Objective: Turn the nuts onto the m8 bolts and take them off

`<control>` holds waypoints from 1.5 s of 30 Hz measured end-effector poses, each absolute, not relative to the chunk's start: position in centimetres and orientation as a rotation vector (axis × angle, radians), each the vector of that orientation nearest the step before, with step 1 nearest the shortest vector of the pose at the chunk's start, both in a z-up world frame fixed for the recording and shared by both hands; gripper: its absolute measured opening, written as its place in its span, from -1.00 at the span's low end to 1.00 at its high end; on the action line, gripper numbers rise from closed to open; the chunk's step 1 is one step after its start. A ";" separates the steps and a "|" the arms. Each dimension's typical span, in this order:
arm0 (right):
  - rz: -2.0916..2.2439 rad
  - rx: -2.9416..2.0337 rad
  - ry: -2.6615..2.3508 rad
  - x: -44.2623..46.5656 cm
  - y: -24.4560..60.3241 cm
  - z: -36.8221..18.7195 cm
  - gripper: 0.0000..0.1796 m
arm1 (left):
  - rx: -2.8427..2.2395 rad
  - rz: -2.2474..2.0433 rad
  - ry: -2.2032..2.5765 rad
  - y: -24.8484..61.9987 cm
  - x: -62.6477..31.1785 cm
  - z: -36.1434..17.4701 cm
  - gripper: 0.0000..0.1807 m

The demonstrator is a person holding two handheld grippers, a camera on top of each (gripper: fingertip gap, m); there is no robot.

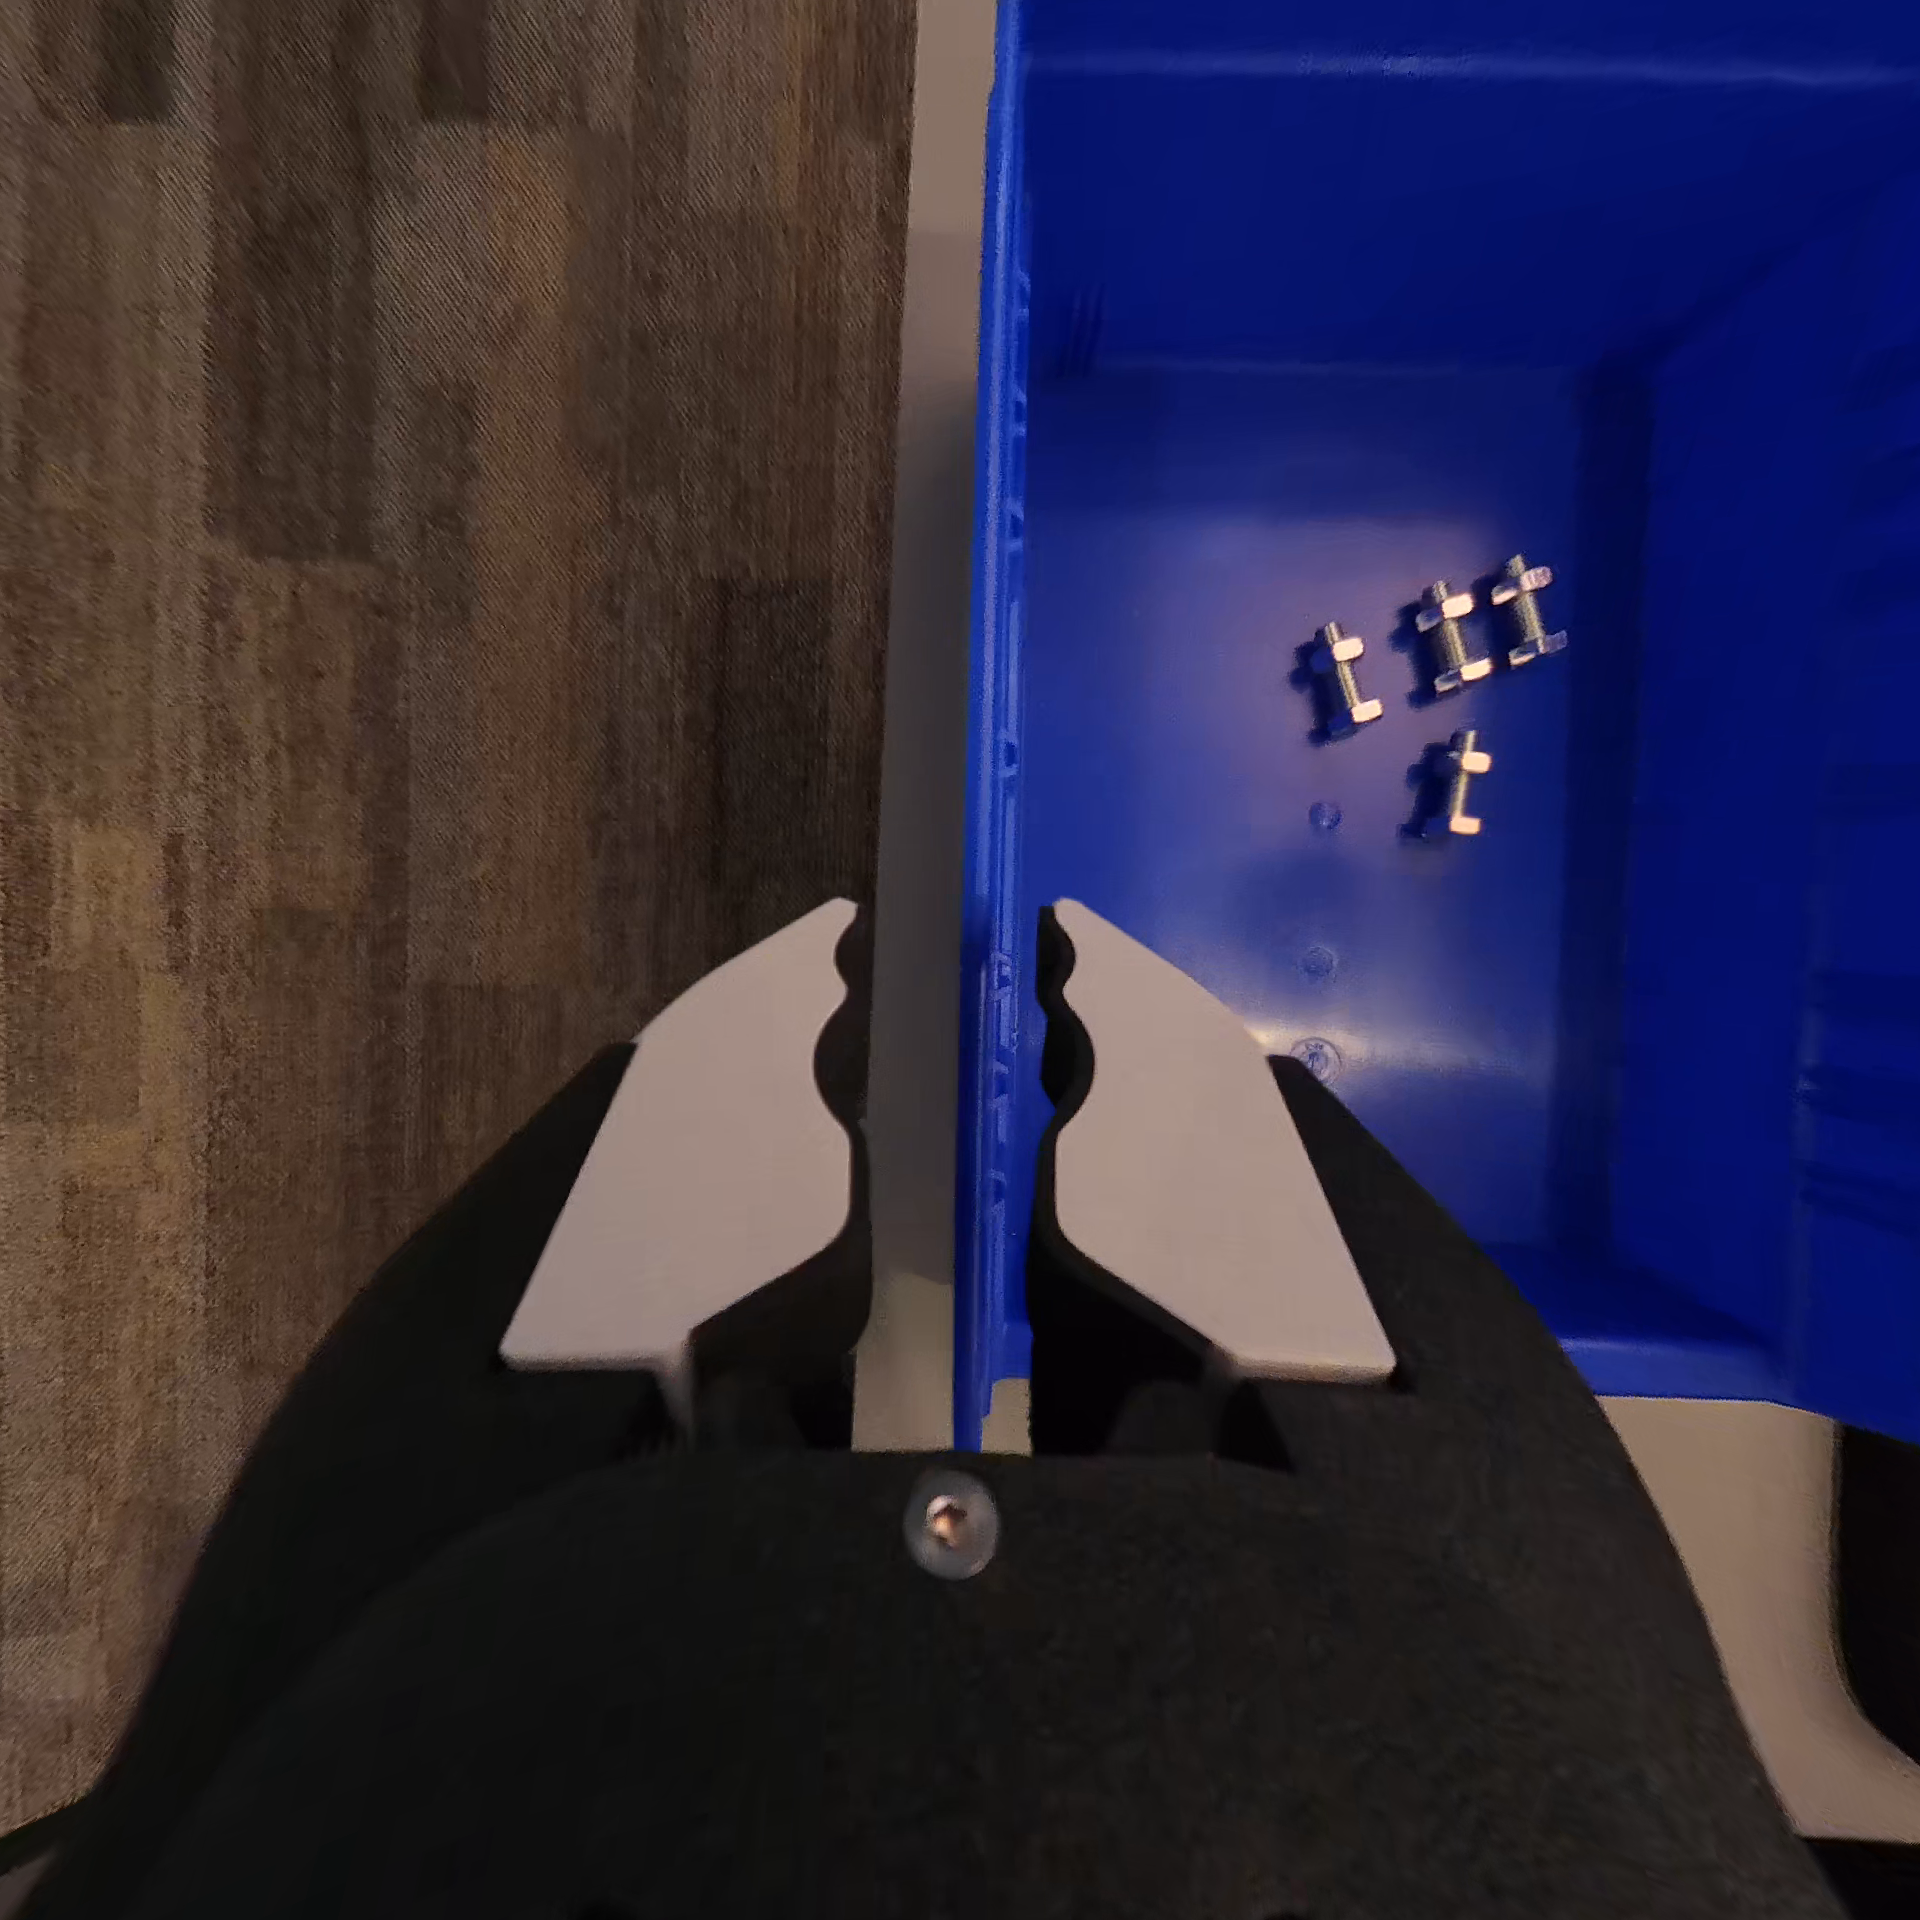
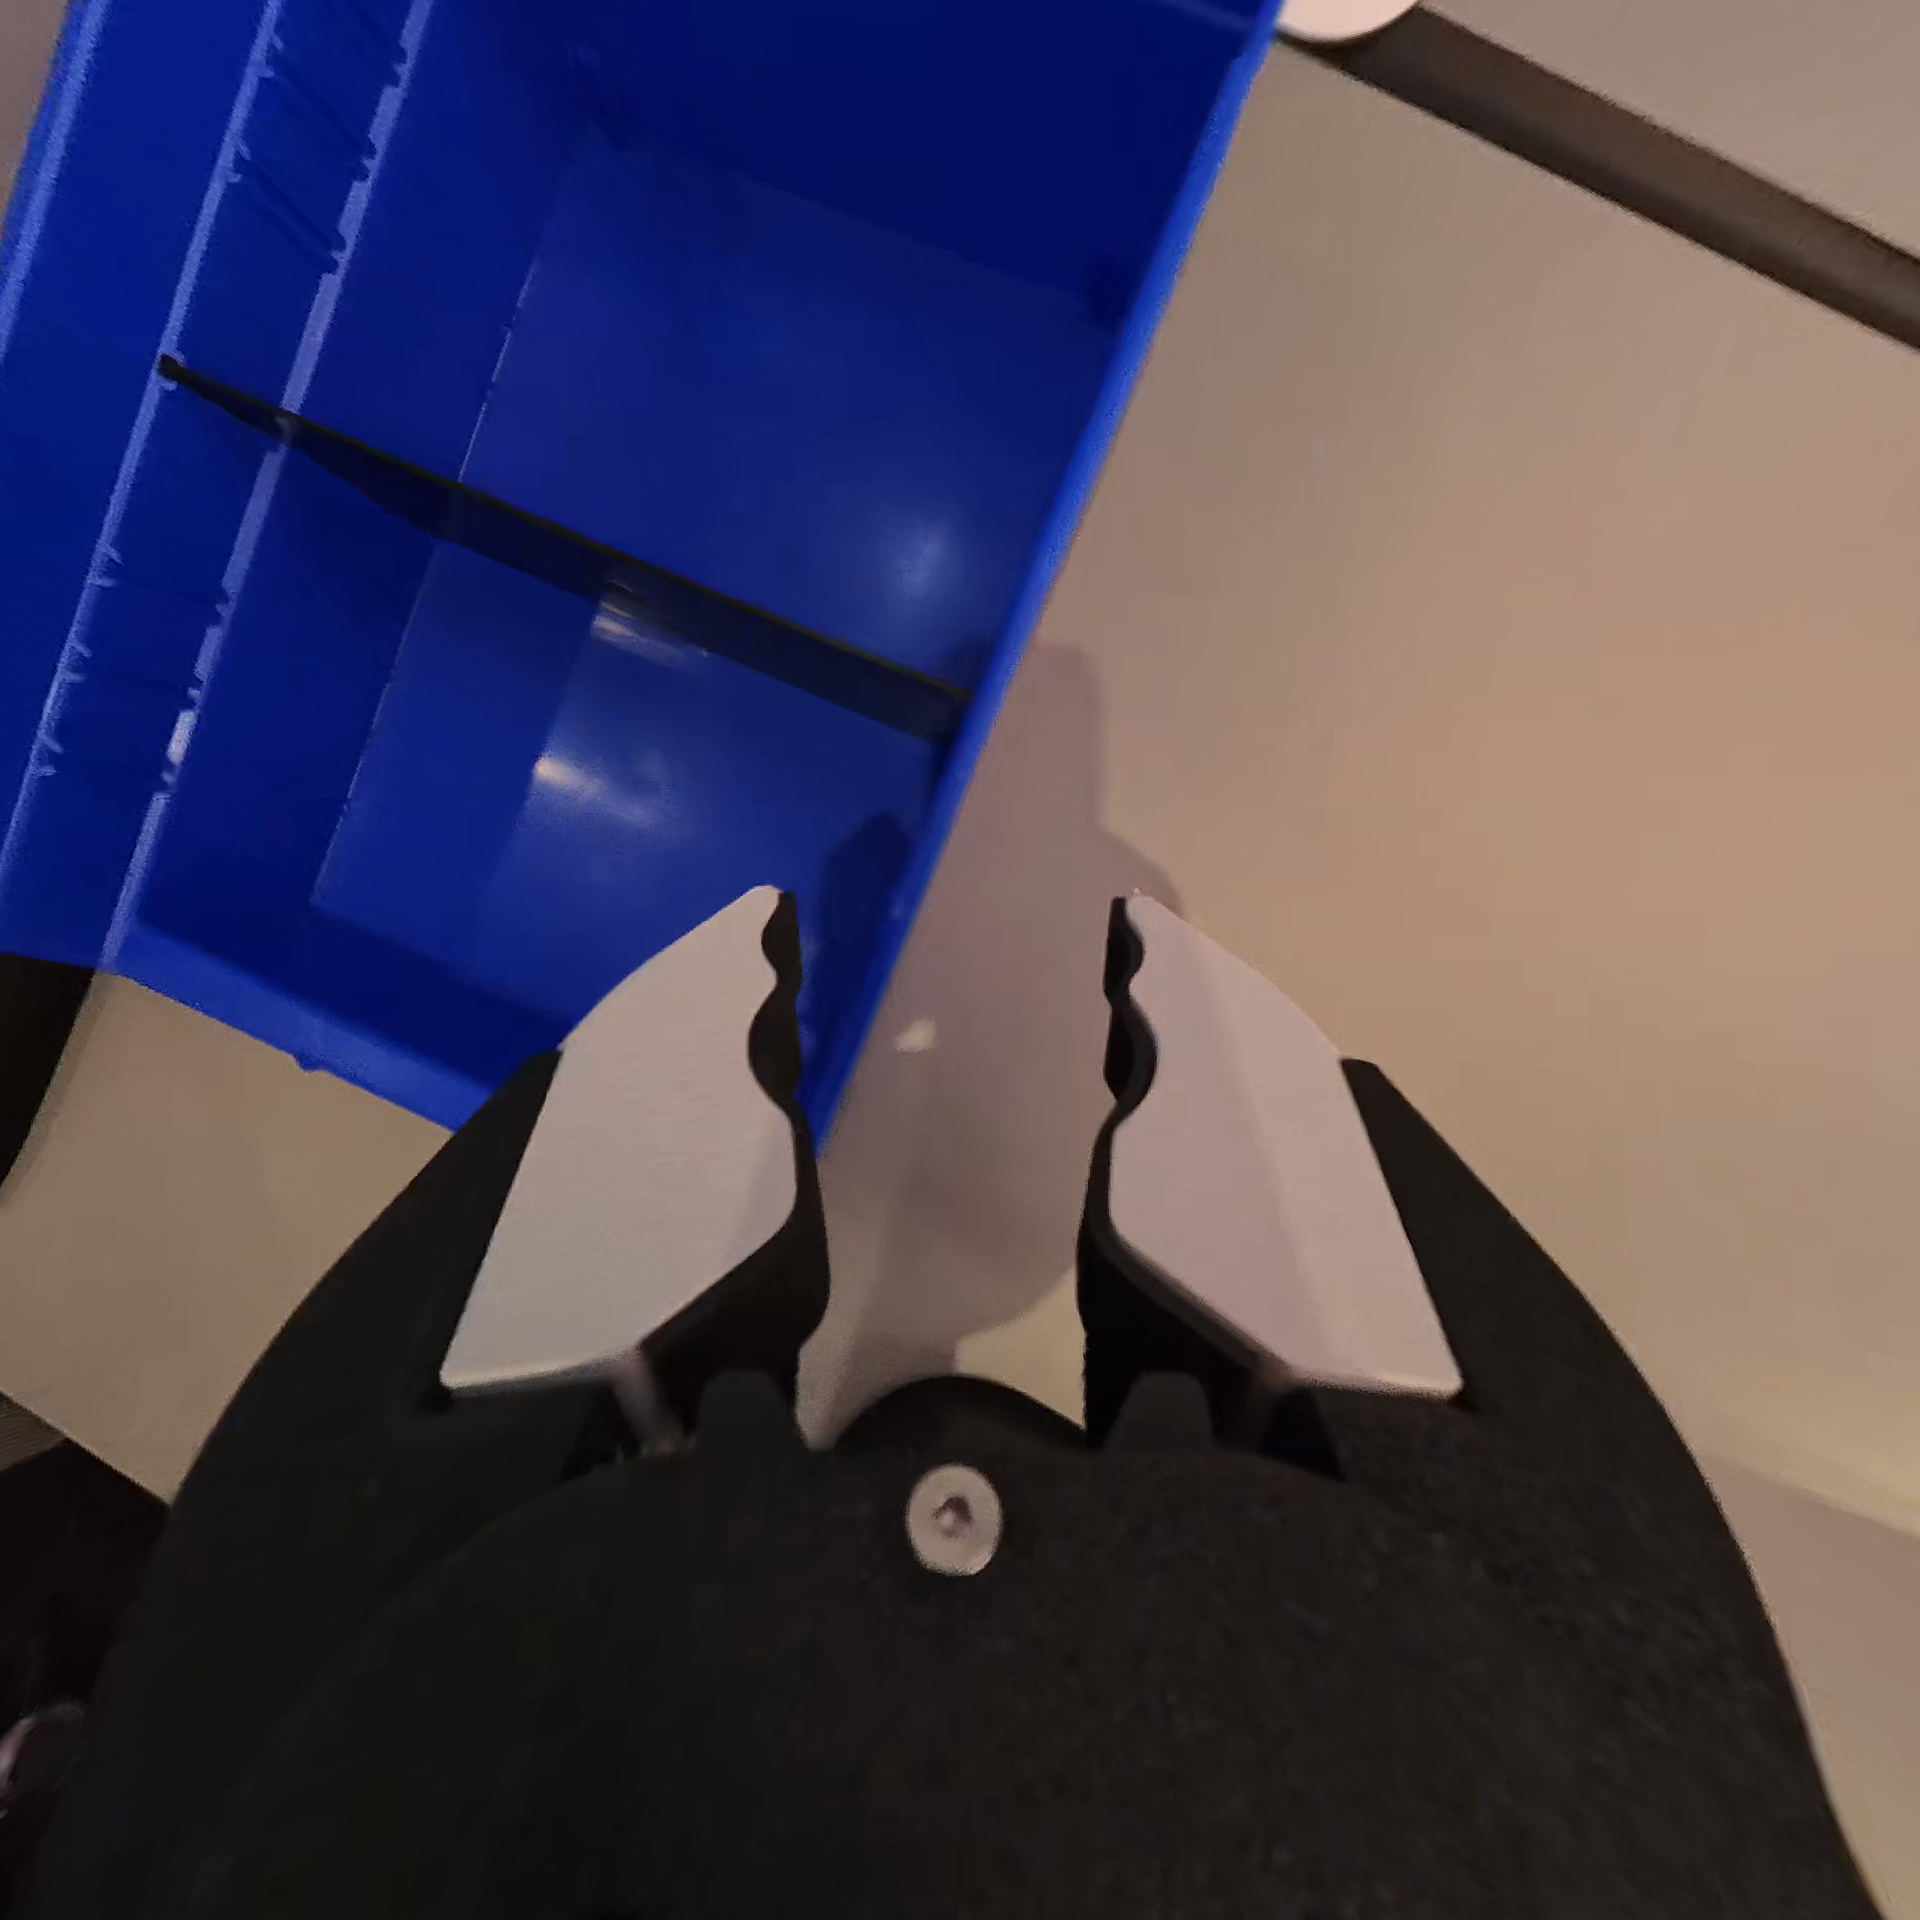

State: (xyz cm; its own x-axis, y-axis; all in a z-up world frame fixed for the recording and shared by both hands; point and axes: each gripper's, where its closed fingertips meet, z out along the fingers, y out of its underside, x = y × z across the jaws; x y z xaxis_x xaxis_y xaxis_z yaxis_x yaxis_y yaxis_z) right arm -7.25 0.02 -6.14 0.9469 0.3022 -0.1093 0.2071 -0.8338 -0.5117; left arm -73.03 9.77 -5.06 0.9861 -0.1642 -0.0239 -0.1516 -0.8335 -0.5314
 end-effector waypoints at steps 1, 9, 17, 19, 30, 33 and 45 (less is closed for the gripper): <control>0.275 -2.600 -0.355 -8.0 0.3 -6.6 -0.39 | -2.555 -0.018 0.226 9.7 -73.2 -4.5 -0.64; 0.247 -2.872 -0.265 -8.6 0.6 -12.1 -0.92 | -2.483 0.063 0.297 8.7 -73.3 -2.1 -0.67; 0.352 -2.896 -0.100 -4.9 1.5 -12.1 -0.94 | -2.443 0.114 0.392 7.9 -71.5 -1.3 -0.70; 0.392 -2.893 -0.048 -2.9 1.3 -12.0 -0.93 | -2.437 0.145 0.418 7.6 -71.4 -1.1 -0.71; 0.334 -2.867 0.208 15.5 -4.9 -11.9 -0.93 | -2.387 0.154 0.464 7.0 -68.9 0.0 -0.71; 0.265 -2.859 0.290 21.2 -7.7 -11.7 -0.93 | -2.388 0.053 0.431 6.6 -67.9 0.4 -0.69; 0.204 -2.852 0.400 34.2 -15.9 -11.8 -0.94 | -2.390 -0.002 0.316 5.6 -67.2 2.1 -0.70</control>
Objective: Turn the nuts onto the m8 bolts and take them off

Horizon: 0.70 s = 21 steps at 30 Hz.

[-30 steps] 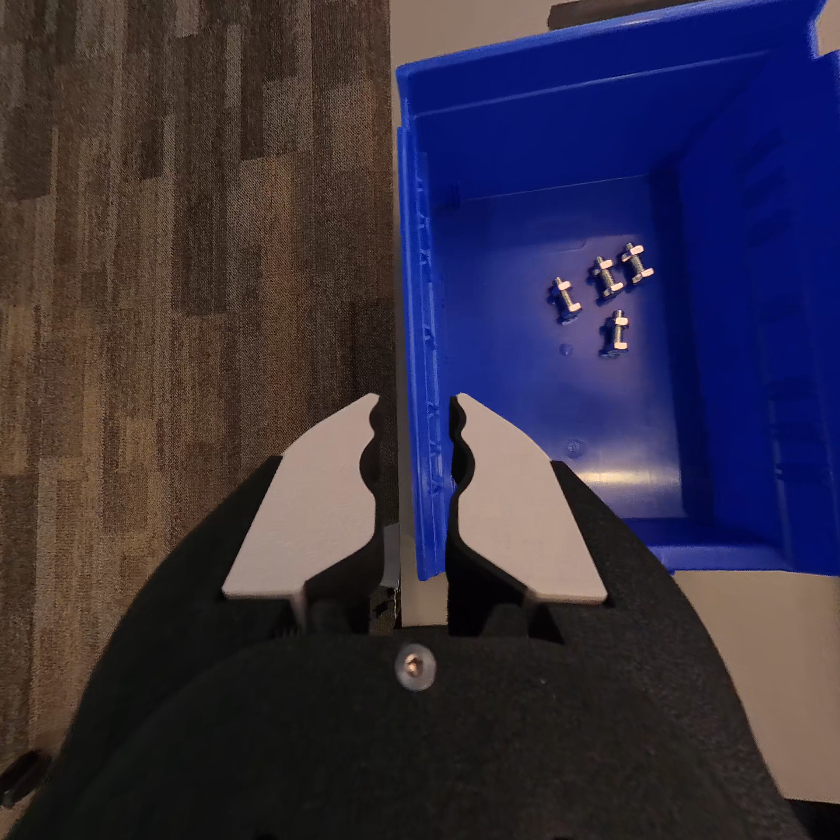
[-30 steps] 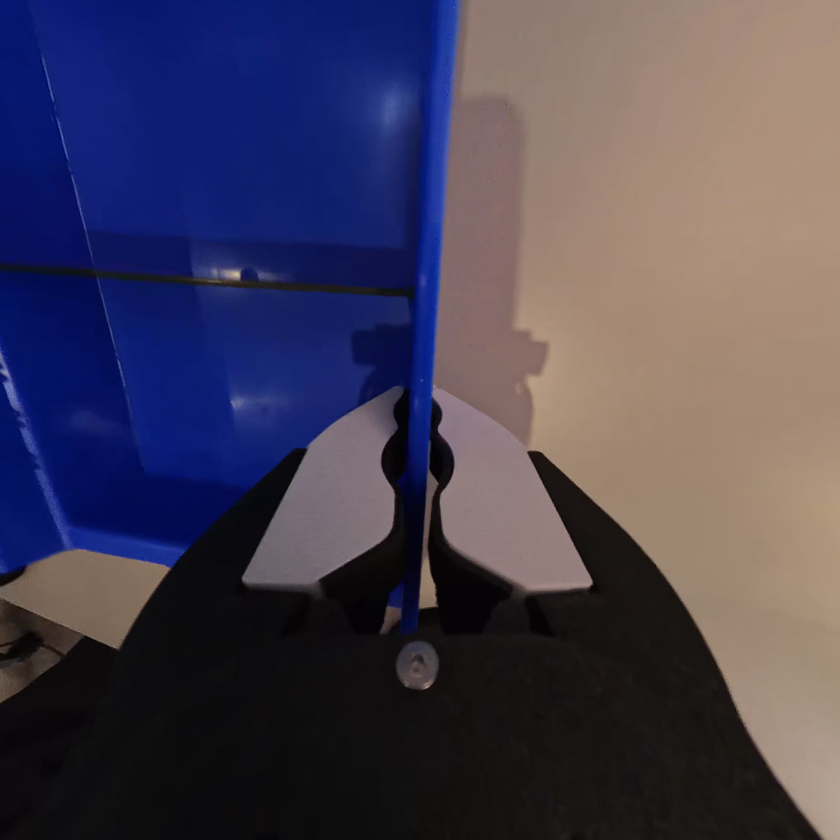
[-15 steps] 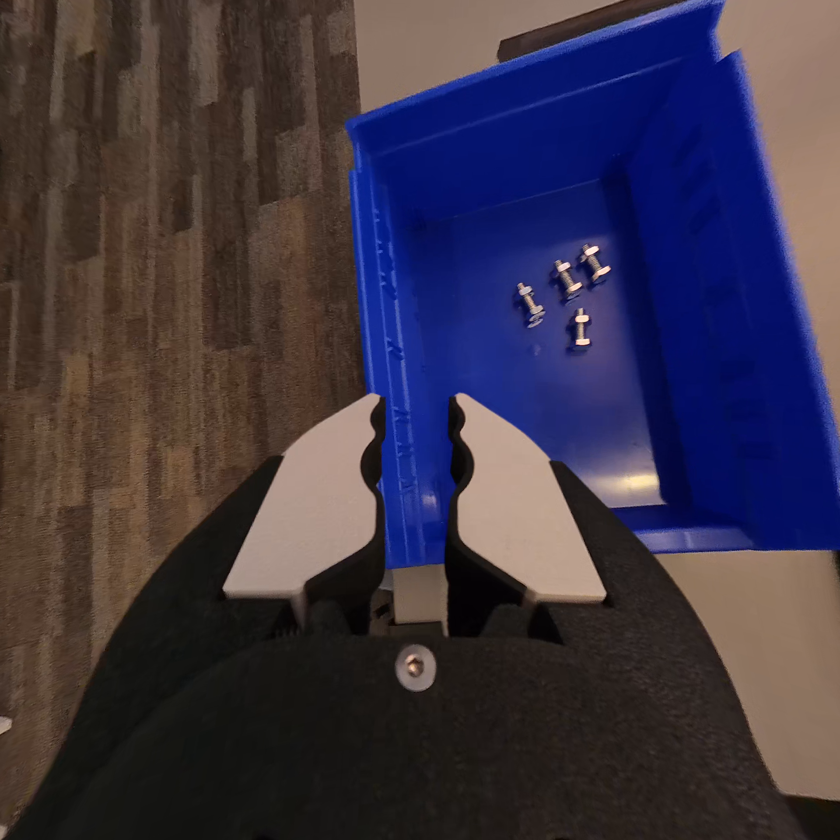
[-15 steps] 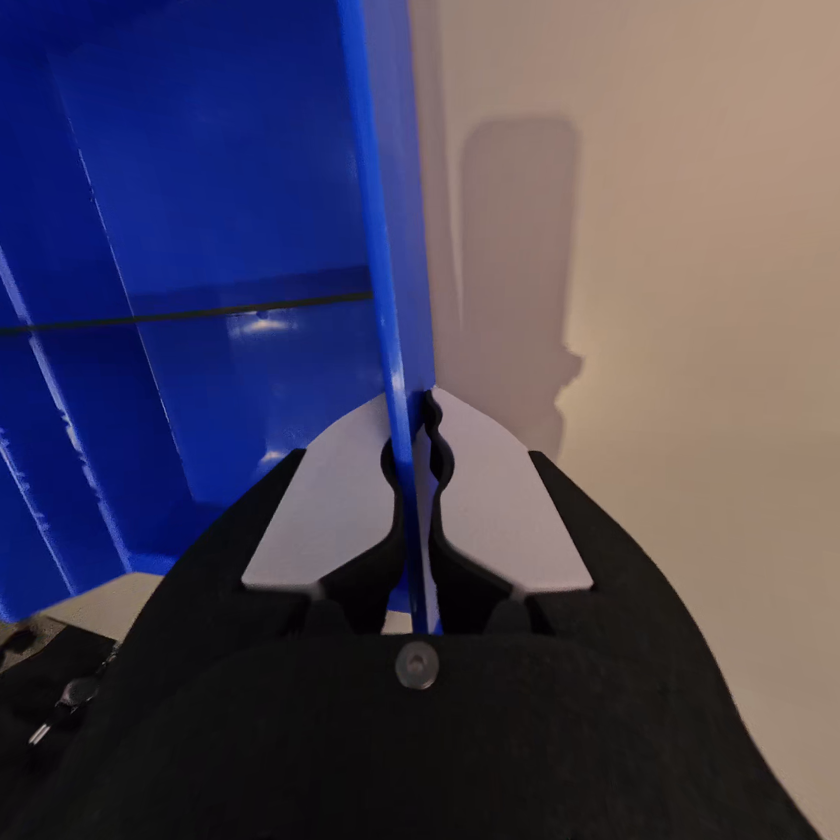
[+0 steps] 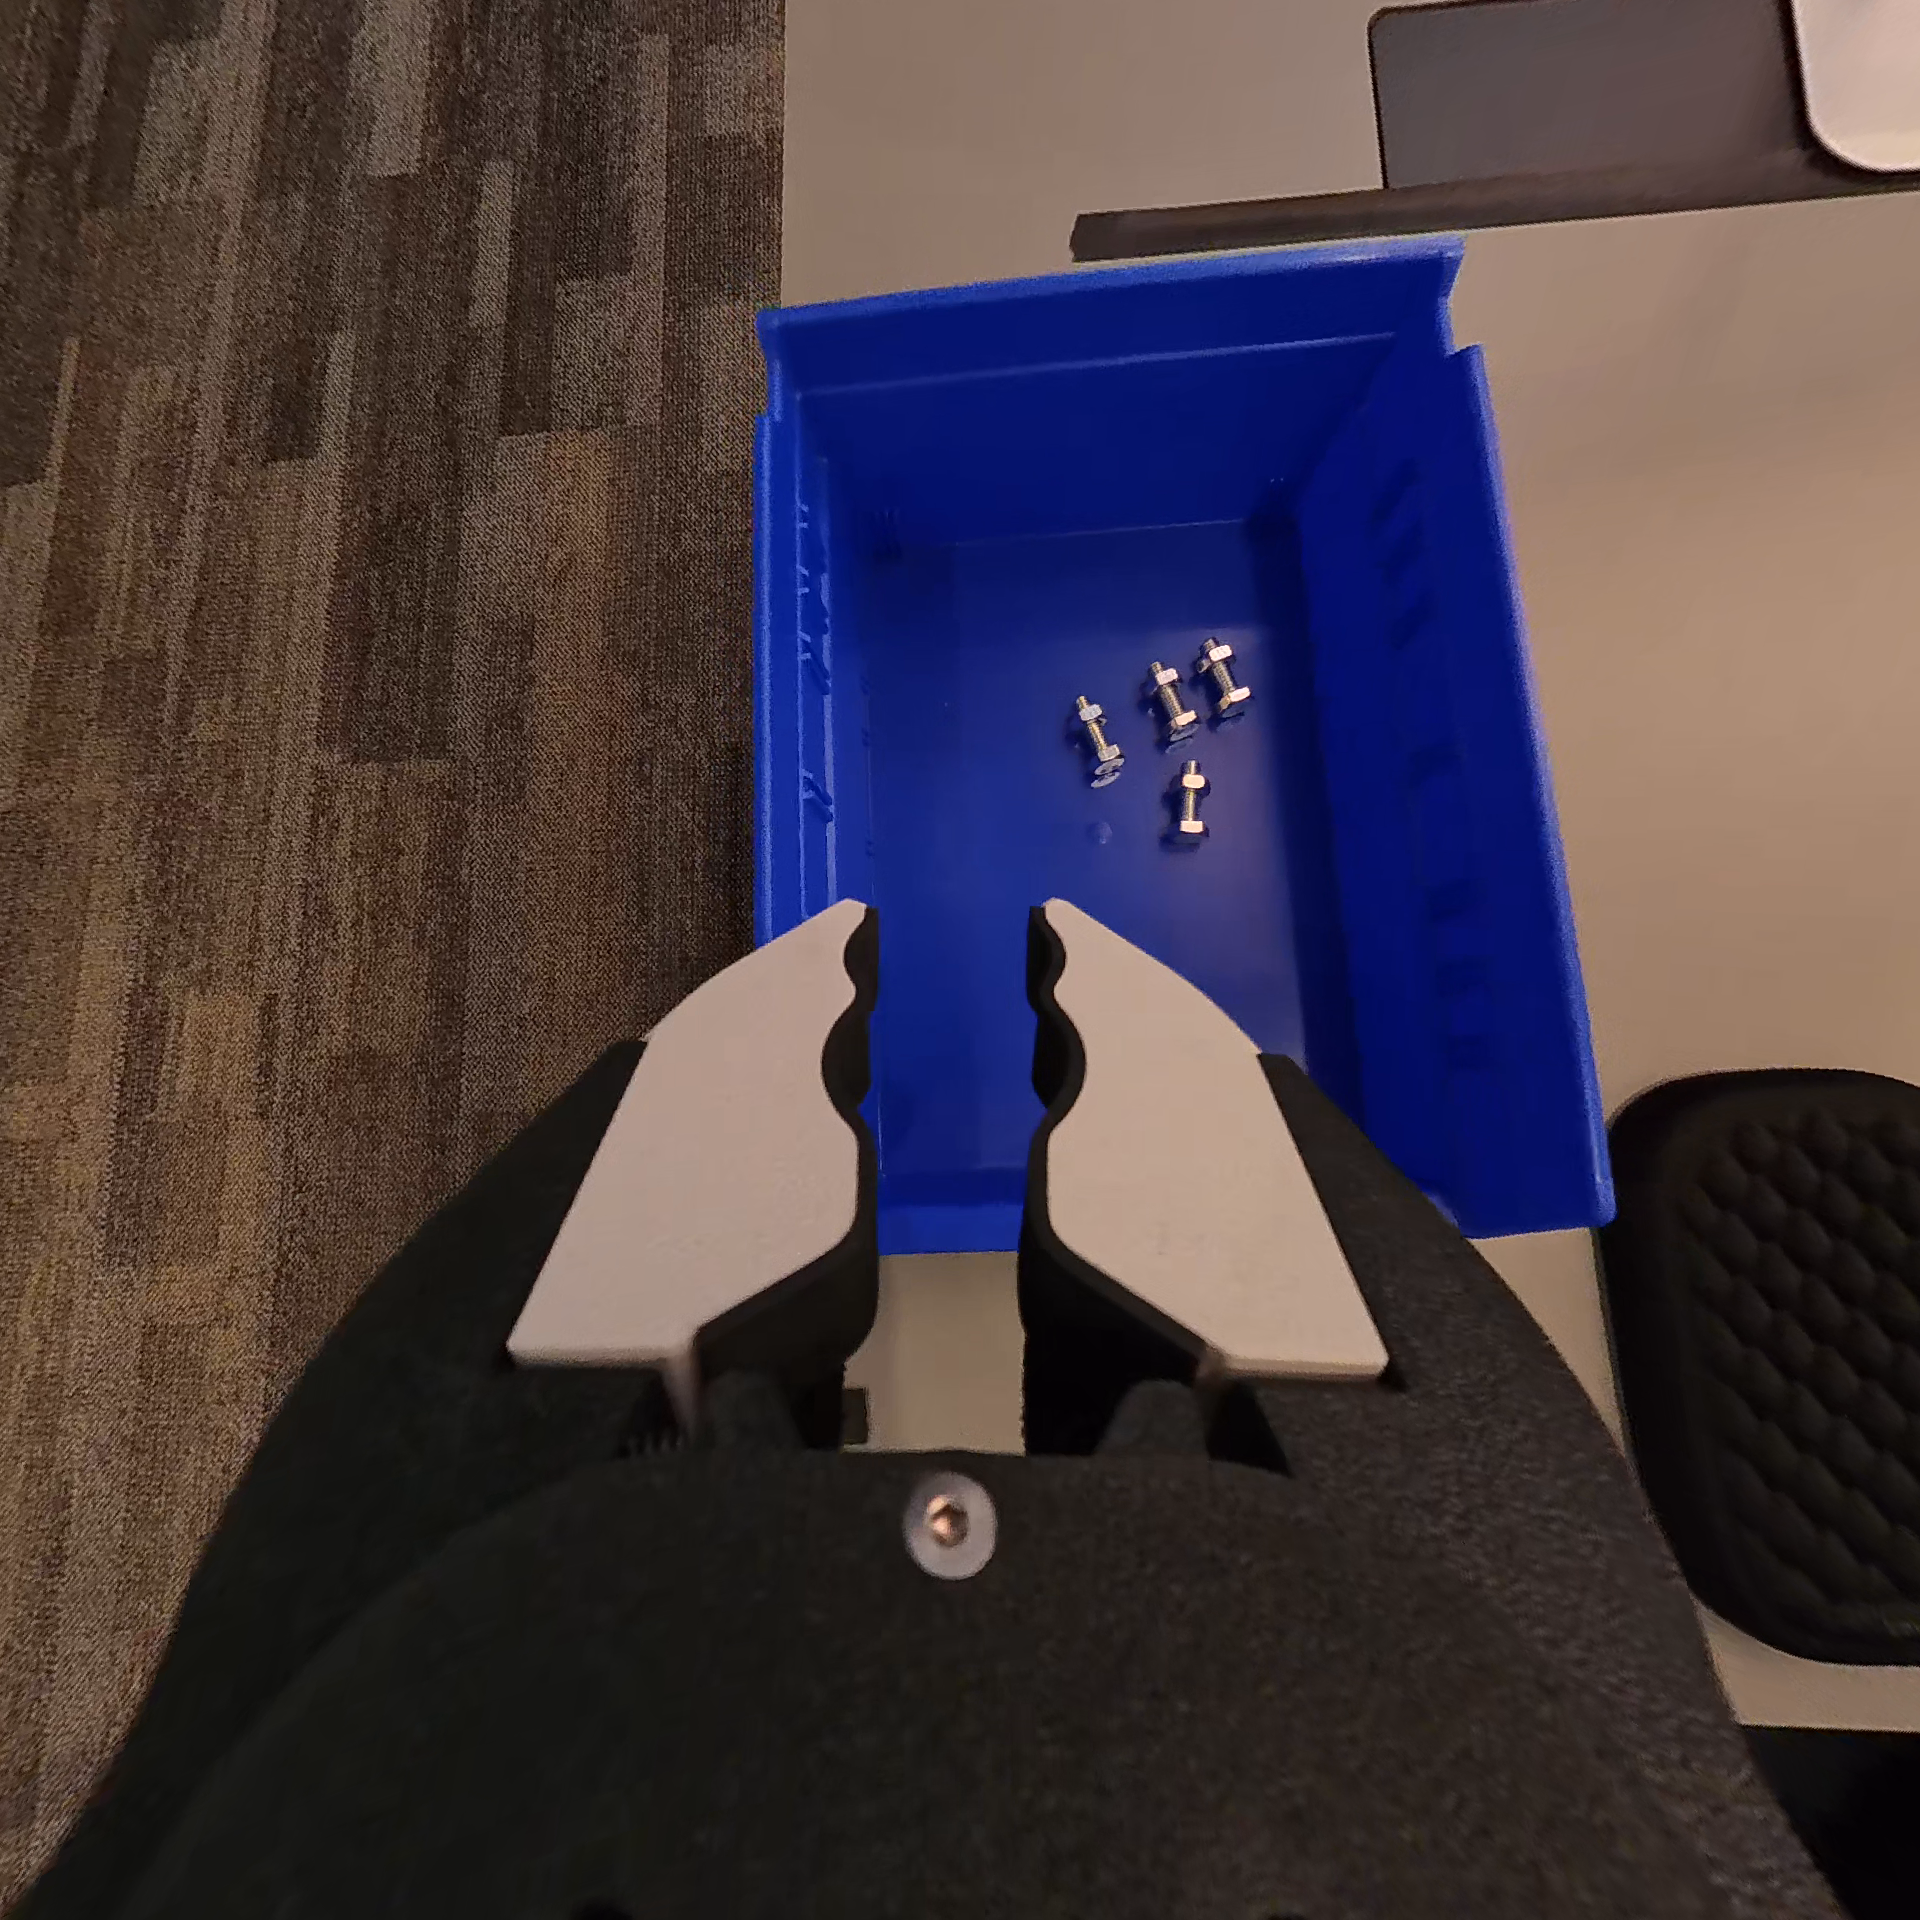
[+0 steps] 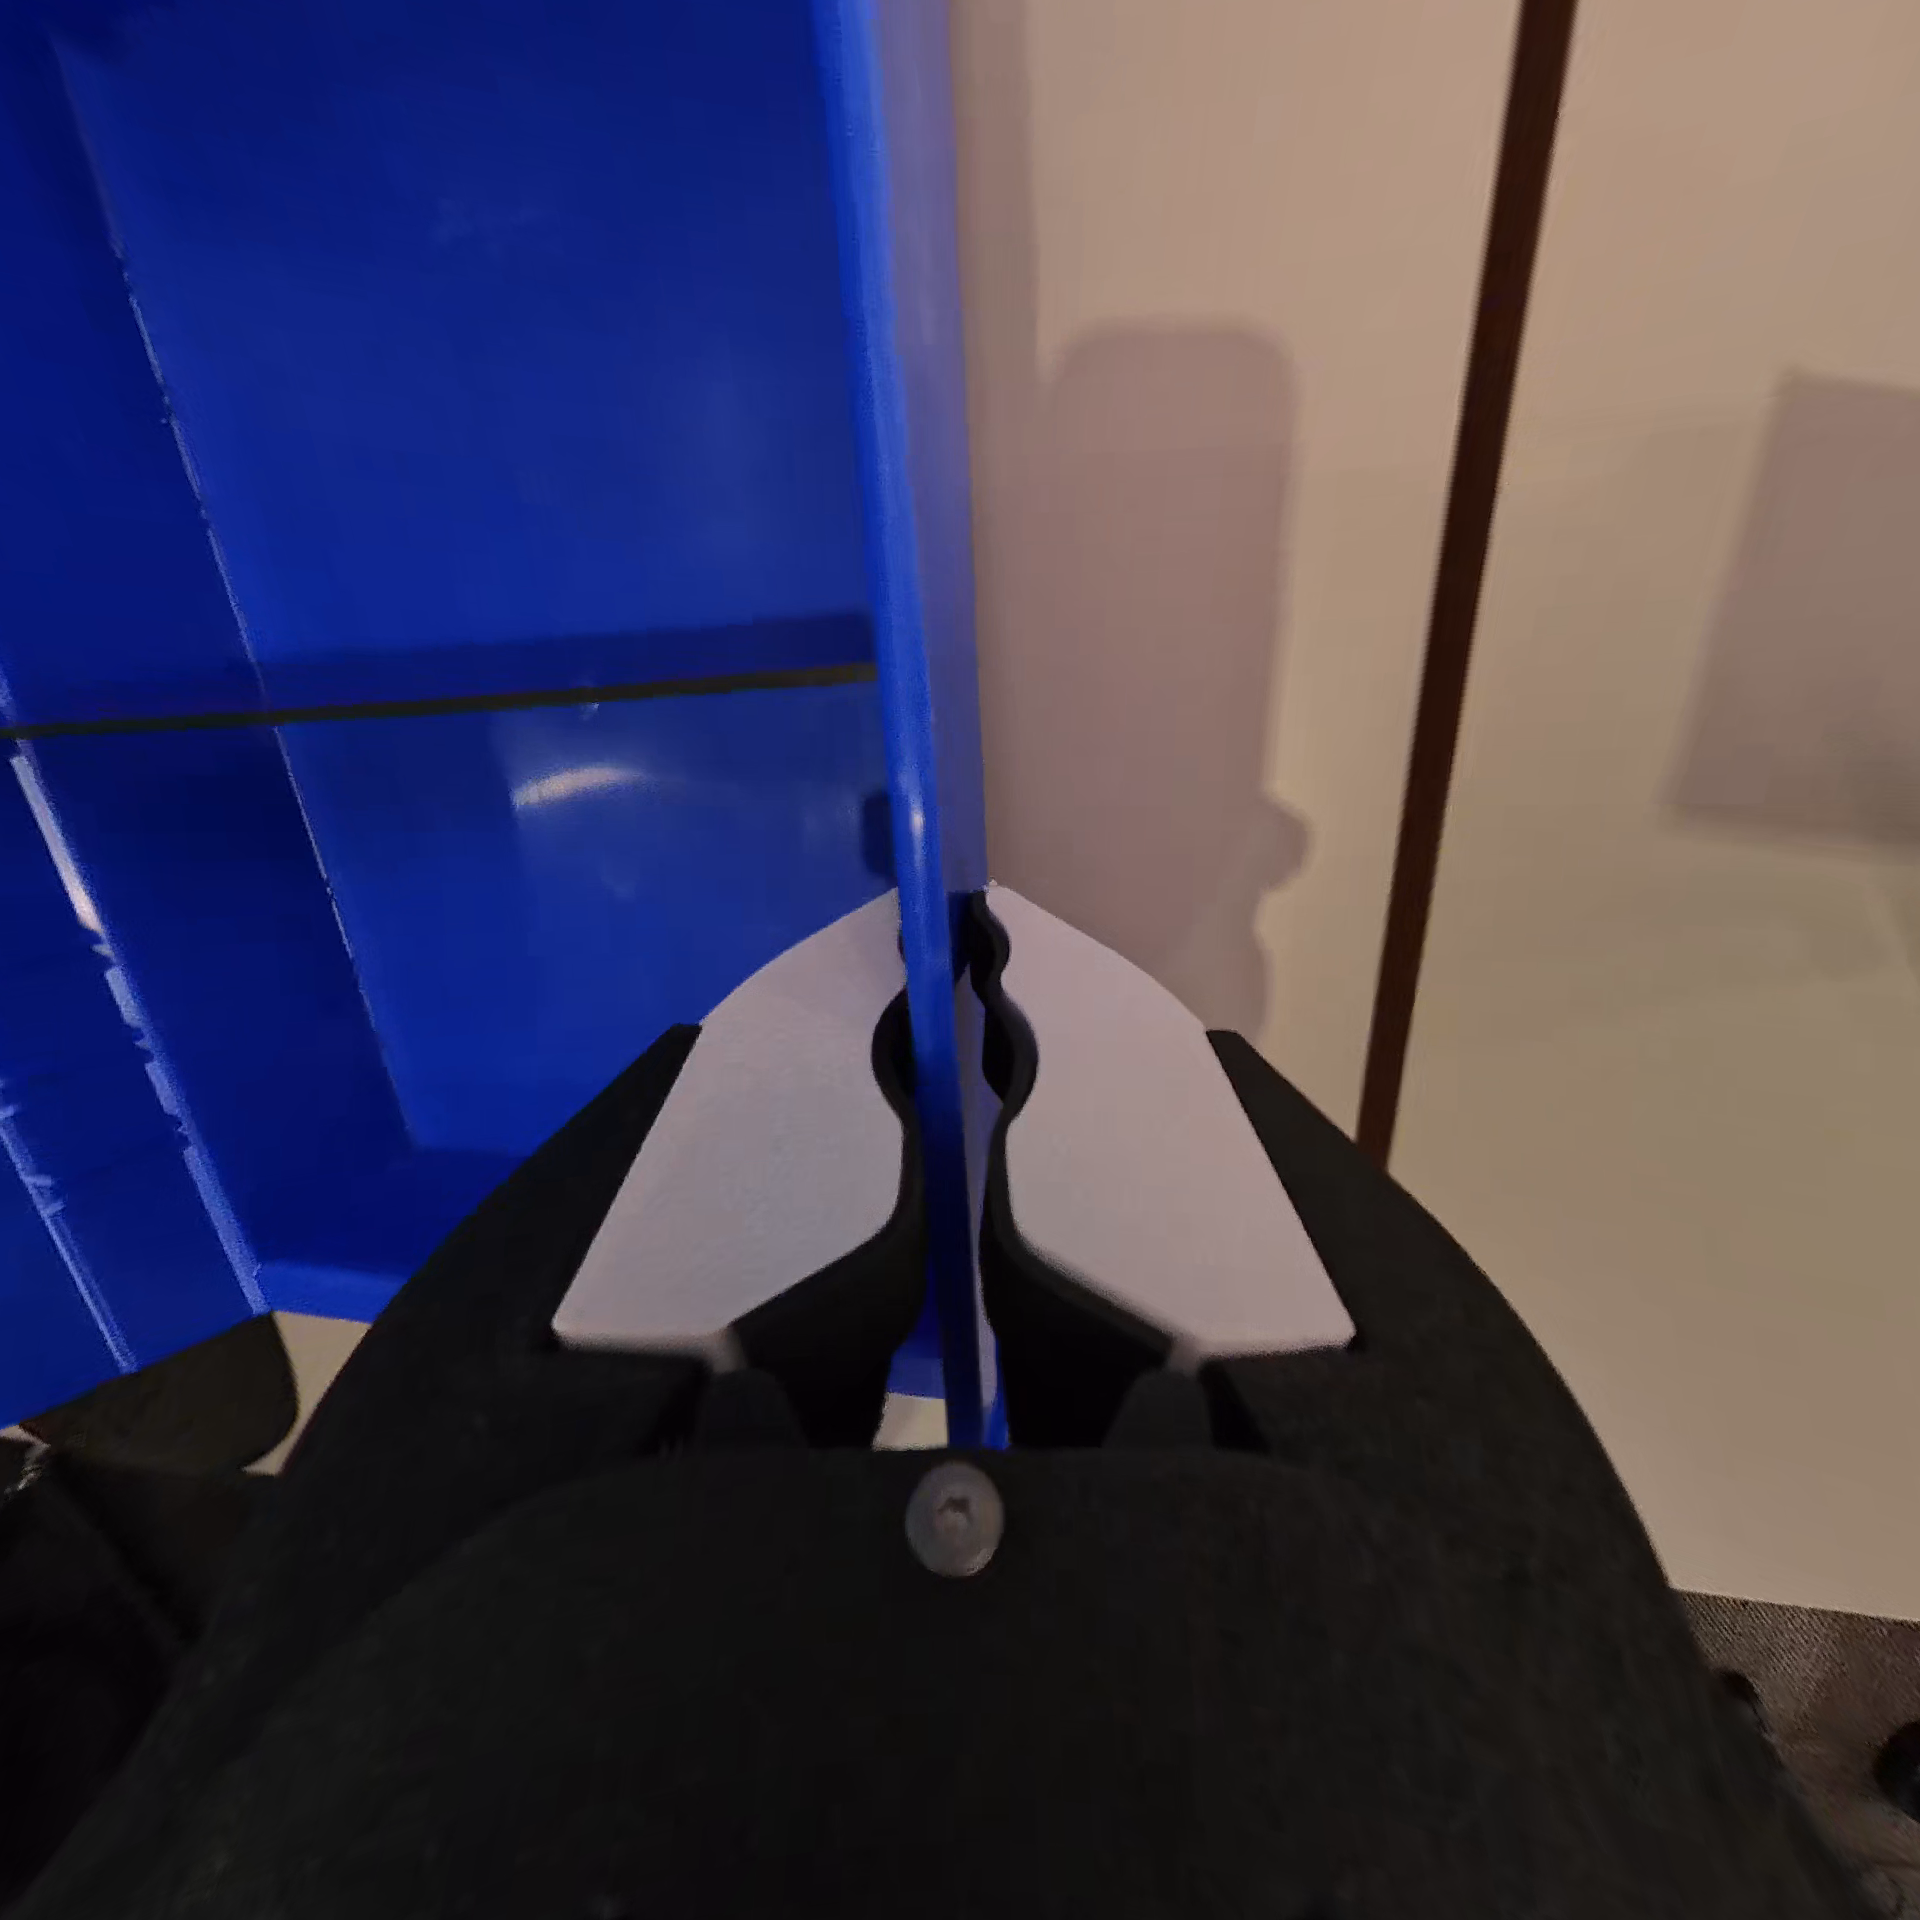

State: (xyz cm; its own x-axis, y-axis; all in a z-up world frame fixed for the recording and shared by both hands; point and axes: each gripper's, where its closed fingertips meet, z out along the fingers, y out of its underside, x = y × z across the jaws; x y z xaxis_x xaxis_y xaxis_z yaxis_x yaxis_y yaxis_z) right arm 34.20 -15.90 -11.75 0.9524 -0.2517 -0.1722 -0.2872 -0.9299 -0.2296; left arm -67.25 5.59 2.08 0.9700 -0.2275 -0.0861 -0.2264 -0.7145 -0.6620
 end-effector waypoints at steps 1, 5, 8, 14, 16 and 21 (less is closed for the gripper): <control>0.212 -2.857 0.405 34.6 -16.4 -12.0 -0.94 | -2.388 0.000 0.313 5.6 -67.1 2.2 -0.70; 0.241 -2.832 0.422 36.0 -17.2 -12.4 -0.94 | -2.383 -0.004 0.312 5.6 -66.1 2.9 -0.70; 0.270 -2.805 0.464 36.4 -17.3 -12.6 -0.94 | -2.386 0.011 0.330 5.7 -65.4 3.2 -0.70; 0.274 -2.783 0.504 36.4 -17.4 -12.6 -0.94 | -2.389 -0.016 0.366 6.0 -63.5 3.5 -0.70; 0.284 -2.777 0.520 36.2 -17.5 -12.6 -0.94 | -2.393 -0.023 0.370 6.1 -63.2 3.4 -0.70; 0.268 -2.782 0.517 36.2 -17.6 -12.6 -0.94 | -2.391 -0.034 0.372 6.3 -63.0 3.2 -0.69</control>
